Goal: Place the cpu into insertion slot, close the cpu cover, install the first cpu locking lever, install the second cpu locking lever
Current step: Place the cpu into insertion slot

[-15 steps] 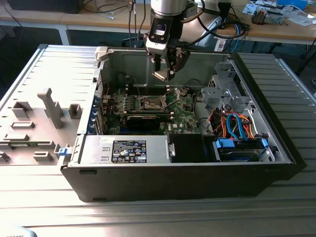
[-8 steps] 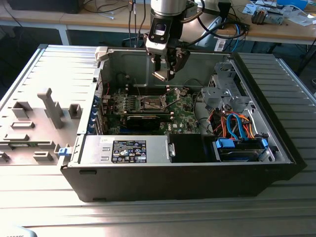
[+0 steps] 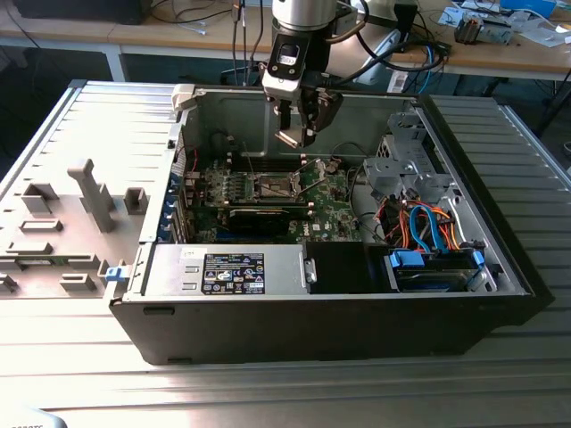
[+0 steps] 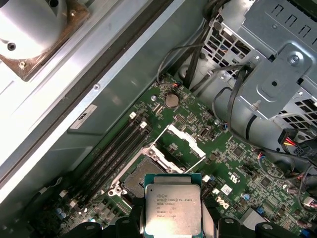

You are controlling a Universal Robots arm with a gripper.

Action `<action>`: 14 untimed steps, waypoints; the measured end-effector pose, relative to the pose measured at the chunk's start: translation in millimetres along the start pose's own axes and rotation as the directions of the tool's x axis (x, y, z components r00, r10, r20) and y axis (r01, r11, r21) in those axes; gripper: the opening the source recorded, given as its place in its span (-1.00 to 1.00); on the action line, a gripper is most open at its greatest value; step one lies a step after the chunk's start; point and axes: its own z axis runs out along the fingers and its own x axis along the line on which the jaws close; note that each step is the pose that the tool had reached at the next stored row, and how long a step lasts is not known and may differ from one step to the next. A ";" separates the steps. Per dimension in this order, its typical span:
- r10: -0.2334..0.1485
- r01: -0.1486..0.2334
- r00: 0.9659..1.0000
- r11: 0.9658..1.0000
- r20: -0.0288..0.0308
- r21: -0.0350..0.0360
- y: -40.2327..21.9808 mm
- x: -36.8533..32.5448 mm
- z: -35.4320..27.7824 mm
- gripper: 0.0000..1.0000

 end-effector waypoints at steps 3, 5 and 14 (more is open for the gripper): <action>0.006 -0.006 1.000 1.000 0.005 0.004 -0.1 0.0 1.7 0.08; 0.006 -0.006 1.000 1.000 0.005 0.004 -0.1 0.0 1.8 0.08; 0.007 -0.007 1.000 1.000 0.005 0.004 -0.1 0.0 2.1 0.08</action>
